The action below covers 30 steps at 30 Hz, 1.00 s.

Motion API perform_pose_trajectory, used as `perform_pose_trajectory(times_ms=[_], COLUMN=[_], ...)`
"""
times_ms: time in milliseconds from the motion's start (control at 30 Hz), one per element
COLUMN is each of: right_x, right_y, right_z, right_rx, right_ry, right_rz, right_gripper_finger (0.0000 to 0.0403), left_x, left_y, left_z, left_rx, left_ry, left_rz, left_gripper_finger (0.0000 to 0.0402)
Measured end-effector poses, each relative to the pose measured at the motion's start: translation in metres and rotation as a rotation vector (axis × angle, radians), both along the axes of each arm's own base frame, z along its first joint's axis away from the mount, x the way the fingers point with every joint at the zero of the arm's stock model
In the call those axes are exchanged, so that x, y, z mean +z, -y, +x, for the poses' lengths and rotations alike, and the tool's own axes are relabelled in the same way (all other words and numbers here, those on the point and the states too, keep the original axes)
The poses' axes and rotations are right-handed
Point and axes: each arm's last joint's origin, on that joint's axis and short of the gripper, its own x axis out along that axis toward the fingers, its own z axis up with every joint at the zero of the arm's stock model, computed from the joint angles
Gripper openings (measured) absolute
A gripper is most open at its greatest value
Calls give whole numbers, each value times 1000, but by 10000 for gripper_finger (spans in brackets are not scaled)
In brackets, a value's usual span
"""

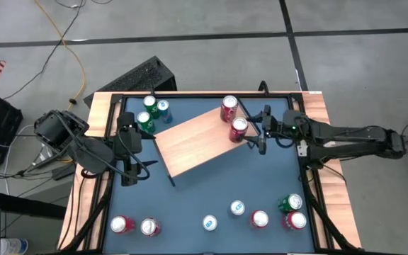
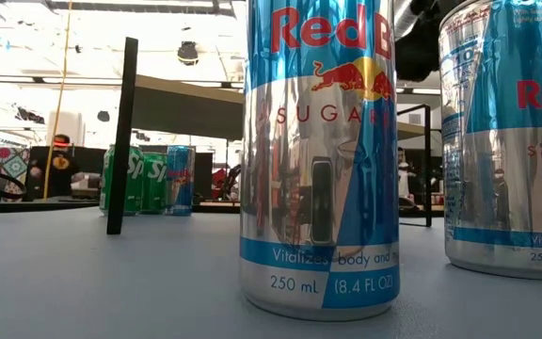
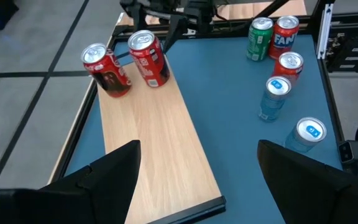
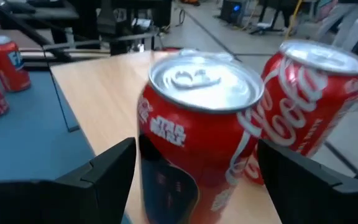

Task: Place canned beverage on shelf
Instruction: Put the top red white soda can on the shelf aligned with the other red white soda can

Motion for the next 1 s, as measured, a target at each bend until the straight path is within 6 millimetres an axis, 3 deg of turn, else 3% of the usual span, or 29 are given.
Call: perform_pose_trajectory(times_ms=[133,400,733,1000], right_x=[-6,-9,-5,-10], right_y=[6,5,-26,-41], right_z=[9,13,-1,4], right_rx=[13,-47,-264,-484], right_ry=[-15,-6,4,56], right_rz=[20,110,109,119], right_gripper_finger=[317,260,245,243], left_x=[0,-1,-2,-1], left_y=[0,-1,0,-1], left_z=[0,-1,-1,-1], left_rx=[0,-1,-30,-12], left_ry=[0,-11,-29,-18], left_rz=[9,14,3,37], left_gripper_finger=[309,309,309,309])
